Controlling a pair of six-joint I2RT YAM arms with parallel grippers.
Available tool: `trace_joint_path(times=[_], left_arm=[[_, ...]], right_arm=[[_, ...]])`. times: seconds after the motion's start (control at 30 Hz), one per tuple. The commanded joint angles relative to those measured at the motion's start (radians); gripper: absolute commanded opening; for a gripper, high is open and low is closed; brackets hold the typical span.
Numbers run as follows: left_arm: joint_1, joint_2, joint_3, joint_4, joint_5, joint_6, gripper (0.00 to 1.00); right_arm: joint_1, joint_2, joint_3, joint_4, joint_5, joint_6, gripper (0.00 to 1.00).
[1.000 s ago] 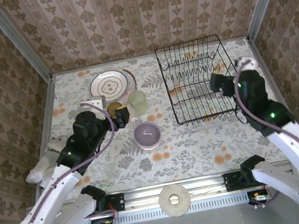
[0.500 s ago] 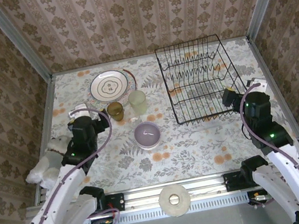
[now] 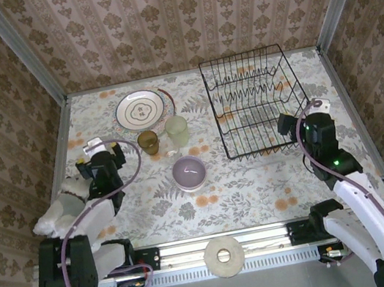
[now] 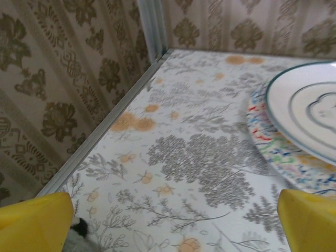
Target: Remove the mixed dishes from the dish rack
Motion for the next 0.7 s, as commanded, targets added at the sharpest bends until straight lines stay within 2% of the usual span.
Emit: trace_joint_path(times=[0.0, 0.2, 0.37, 0.53, 0.67], left_arm=[[0.018, 0.099, -0.018, 0.202, 0.013, 0.097, 1.00], [0.023, 0.311, -0.073, 0.538, 0.051, 0.172, 1.00], [0.024, 0.312, -0.041, 0.472, 0.086, 0.175, 1.00], [0.035, 0.310, -0.064, 0.510, 0.113, 0.169, 1.00], [0.066, 0.324, -0.055, 0.493, 0.208, 0.160, 1.00]], right_arm=[[-0.008, 0.020, -0.014, 0.078, -0.009, -0.008, 1.00], [-0.013, 0.098, -0.025, 0.151, -0.004, -0.011, 1.00], [-0.016, 0.142, -0.038, 0.224, 0.005, -0.017, 1.00], [-0.016, 0.195, -0.045, 0.274, 0.018, -0.054, 1.00], [-0.016, 0.236, -0.057, 0.312, 0.007, -0.066, 1.00]])
